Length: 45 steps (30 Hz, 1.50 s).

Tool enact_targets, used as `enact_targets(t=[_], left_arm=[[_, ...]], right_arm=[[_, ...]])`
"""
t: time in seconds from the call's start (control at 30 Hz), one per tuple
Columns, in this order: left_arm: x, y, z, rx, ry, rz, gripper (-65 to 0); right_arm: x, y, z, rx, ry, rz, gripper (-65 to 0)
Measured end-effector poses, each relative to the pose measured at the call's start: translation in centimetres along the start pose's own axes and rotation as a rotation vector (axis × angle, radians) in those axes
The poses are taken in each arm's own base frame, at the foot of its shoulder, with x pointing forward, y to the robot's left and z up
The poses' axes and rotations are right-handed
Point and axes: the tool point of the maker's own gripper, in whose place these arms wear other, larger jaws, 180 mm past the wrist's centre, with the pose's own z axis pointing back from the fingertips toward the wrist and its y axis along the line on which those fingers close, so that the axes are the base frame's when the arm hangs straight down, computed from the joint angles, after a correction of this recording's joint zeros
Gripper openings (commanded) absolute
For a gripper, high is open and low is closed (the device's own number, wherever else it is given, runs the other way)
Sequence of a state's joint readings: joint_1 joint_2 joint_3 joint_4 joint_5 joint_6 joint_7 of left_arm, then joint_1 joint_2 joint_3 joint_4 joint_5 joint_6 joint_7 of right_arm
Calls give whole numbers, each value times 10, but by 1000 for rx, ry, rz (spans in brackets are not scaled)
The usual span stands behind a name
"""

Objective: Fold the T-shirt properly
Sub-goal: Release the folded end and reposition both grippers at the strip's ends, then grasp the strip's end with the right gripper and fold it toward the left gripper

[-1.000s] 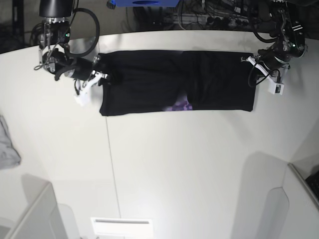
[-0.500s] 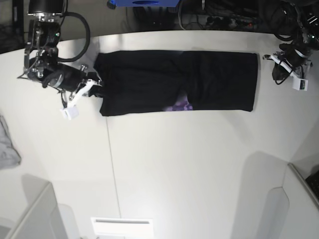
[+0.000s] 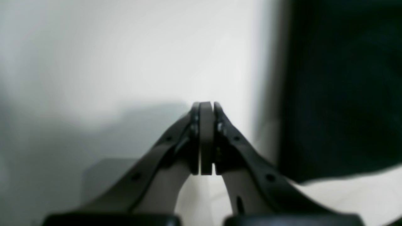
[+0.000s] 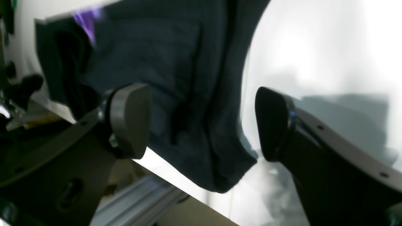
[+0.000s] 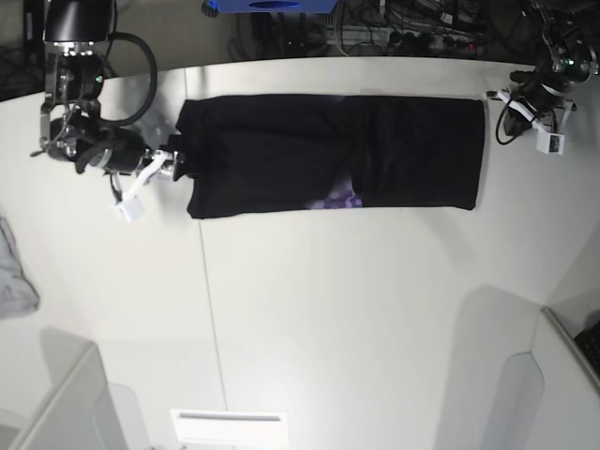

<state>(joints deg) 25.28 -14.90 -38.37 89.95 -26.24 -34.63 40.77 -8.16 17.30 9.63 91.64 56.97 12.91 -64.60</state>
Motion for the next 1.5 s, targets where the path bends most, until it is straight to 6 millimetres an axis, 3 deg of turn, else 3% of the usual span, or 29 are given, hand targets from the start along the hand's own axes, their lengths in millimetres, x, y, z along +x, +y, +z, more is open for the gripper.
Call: enact_targets(t=[0.2, 0.47, 0.77, 1.07, 1.17, 1.37, 1.5], left_arm=[[2, 9, -5, 17, -4, 14, -650], [6, -20, -16, -66, -19, -5, -650], [13, -45, -29, -128, -46, 4, -650], [13, -58, -35, -168, -50, 5, -650], [14, -73, -39, -208, -51, -13, -650], [19, -81, -43, -226, -50, -21, -650], [25, -84, -46, -229, -57, -24, -650]], right_arm=[[-10, -13, -5, -12, 25, -27, -183], [-27, 26, -34, 83, 79, 42, -183], [-32, 35, -42, 121, 84, 28, -192], [-28, 18, -53, 121, 64, -61, -486], [-24, 13, -55, 101, 62, -50, -630], [-15, 9, -54, 70, 64, -22, -650], [-4, 3, -47, -58, 58, 129, -650]])
